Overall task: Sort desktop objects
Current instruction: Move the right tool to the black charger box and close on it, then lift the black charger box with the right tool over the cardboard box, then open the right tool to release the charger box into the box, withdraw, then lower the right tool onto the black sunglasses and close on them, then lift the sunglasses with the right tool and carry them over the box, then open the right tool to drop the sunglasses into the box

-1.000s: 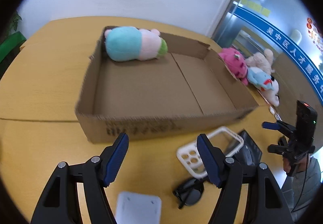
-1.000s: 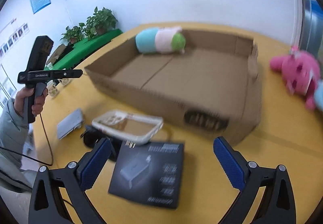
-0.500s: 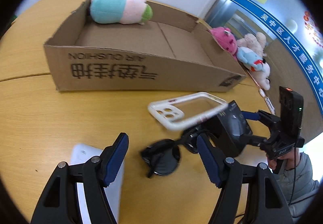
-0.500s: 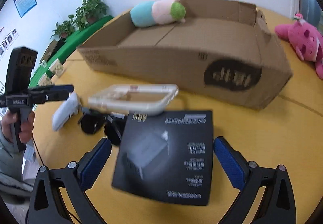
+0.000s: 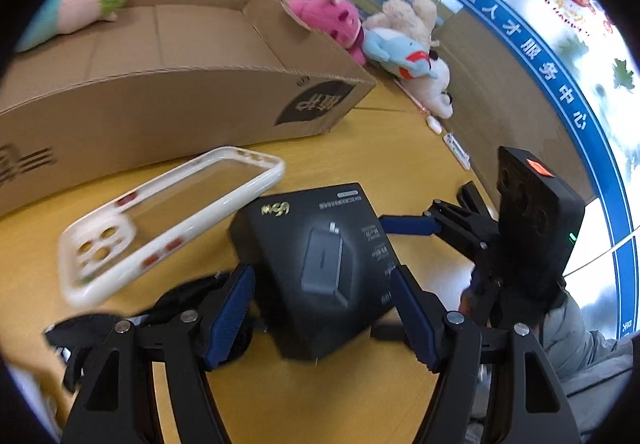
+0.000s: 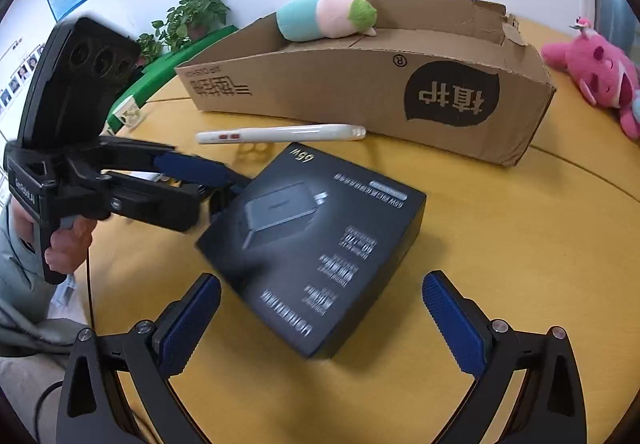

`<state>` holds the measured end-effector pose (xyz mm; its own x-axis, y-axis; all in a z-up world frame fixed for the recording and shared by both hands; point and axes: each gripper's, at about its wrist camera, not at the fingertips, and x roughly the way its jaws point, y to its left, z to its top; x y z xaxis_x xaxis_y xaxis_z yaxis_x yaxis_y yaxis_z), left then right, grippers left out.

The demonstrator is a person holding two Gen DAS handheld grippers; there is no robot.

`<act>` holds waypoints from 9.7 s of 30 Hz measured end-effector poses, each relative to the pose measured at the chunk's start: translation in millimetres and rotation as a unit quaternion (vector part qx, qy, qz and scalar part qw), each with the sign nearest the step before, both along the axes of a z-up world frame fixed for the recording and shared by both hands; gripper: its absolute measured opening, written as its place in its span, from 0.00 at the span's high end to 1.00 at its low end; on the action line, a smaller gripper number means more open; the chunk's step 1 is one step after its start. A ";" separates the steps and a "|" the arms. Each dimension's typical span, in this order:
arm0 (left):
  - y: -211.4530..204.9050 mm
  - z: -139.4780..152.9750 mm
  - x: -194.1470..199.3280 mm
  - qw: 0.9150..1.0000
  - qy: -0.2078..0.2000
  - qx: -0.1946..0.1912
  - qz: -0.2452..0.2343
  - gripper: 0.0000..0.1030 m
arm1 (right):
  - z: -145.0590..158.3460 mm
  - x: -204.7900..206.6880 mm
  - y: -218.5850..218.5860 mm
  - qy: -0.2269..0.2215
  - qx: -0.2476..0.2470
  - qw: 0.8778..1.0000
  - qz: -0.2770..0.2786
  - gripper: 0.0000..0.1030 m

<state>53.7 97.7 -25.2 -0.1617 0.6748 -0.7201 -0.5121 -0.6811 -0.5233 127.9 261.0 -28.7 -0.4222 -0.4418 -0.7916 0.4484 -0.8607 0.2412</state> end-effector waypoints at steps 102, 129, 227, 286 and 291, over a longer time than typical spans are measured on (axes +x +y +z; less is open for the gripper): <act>-73.3 127.1 -210.6 0.973 0.160 -0.071 0.152 0.30 | 71.8 -323.2 -49.6 0.051 0.069 0.993 -0.083 0.16; -92.5 173.8 34.6 0.923 0.303 -0.068 0.229 0.24 | 160.8 -47.4 -67.7 0.209 0.046 0.966 -0.145 0.10; -115.8 64.4 43.5 0.980 0.075 0.059 0.177 0.92 | 52.7 -4.8 -126.0 0.030 -0.135 0.988 0.068 0.92; -190.3 22.1 -207.4 0.957 -0.059 -0.168 0.229 0.92 | -22.7 -299.2 -236.3 -0.283 -0.199 0.938 -0.016 0.82; -183.6 21.2 -206.3 0.954 -0.046 -0.196 0.223 0.92 | -5.9 -290.3 -229.5 -0.238 -0.163 0.957 -0.019 0.47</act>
<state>-152.6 -85.9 -4.0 -0.2928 0.2303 -0.9280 -0.0898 -0.9729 -0.2131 -162.4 31.5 -34.7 -0.0684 -0.6894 -0.7212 0.1901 -0.7186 0.6689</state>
